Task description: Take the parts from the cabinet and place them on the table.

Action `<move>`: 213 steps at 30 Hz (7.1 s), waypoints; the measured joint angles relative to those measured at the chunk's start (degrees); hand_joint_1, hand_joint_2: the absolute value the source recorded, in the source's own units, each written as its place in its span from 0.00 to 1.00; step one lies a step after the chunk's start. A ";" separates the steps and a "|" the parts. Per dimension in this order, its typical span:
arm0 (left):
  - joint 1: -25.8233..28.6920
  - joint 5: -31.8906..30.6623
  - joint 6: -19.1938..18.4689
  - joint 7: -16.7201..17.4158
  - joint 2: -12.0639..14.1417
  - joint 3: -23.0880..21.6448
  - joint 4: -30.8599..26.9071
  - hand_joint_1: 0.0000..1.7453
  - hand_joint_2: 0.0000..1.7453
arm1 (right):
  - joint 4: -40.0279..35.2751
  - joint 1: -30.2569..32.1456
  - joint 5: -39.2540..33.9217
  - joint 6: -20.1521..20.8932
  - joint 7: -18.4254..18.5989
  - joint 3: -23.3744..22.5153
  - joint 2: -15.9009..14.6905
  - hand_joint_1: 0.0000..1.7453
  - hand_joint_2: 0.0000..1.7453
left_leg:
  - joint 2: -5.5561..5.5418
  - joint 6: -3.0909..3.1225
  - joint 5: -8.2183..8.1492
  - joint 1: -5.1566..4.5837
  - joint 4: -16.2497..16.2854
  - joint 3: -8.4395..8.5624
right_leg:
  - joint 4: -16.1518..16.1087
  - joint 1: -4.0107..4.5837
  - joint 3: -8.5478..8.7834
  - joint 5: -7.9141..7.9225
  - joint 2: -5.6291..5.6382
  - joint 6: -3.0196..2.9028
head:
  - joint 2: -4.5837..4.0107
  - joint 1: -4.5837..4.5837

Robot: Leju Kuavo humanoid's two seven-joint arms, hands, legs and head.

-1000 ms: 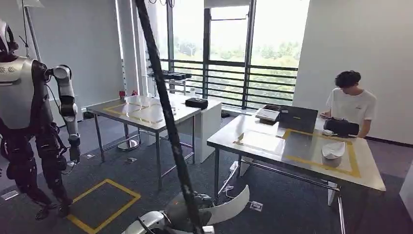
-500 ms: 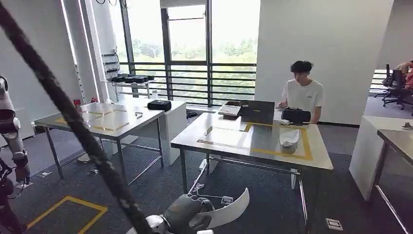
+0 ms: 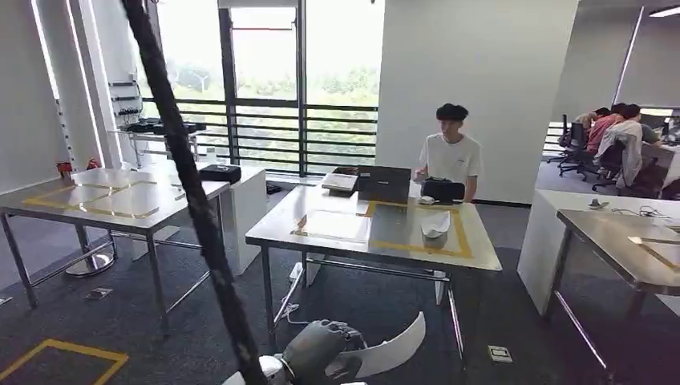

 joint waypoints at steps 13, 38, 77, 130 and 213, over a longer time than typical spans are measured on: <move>-2.88 -0.94 -2.32 -0.46 -0.83 -0.39 2.23 1.00 1.00 | 0.00 -0.02 -0.22 -0.76 -1.66 -0.29 0.07 0.00 0.00 | 0.64 -0.96 -0.08 -0.72 -0.51 0.39 | -16.15 0.32 8.90 5.32 -0.28 -1.72 | 0.00 -0.17; -9.36 -0.48 -4.79 -1.20 2.08 -0.59 7.54 1.00 1.00 | 0.22 -0.14 1.53 0.52 -2.21 -0.14 0.97 0.00 0.00 | 0.66 -3.58 -2.89 1.33 -0.46 2.87 | -14.31 -1.35 6.06 6.98 -0.62 2.32 | -0.02 0.10; -6.92 -0.48 -5.70 -0.22 5.18 -0.81 2.84 1.00 1.00 | 0.24 -0.43 2.62 0.59 -2.36 0.48 0.46 0.00 0.00 | -0.51 -2.84 -6.33 -0.35 13.13 -4.40 | -16.37 0.18 8.72 5.89 -0.20 -3.96 | -0.09 -0.41; -6.63 -0.81 -5.44 -1.57 4.96 -1.14 5.86 1.00 1.00 | 0.24 0.46 2.67 0.31 -2.05 0.41 0.33 0.00 0.00 | -0.87 0.29 -4.15 -1.32 -0.28 6.11 | -16.06 2.50 3.61 9.78 0.03 -4.03 | -0.35 -4.81; -6.58 -0.87 -6.23 -0.24 -1.20 -3.21 10.32 1.00 1.00 | 0.33 0.36 -0.20 -2.03 -1.20 -2.56 1.40 0.00 0.00 | -0.61 0.69 3.81 -0.80 -1.27 -2.67 | -12.49 1.12 14.08 -3.25 0.20 -1.67 | -0.09 -3.54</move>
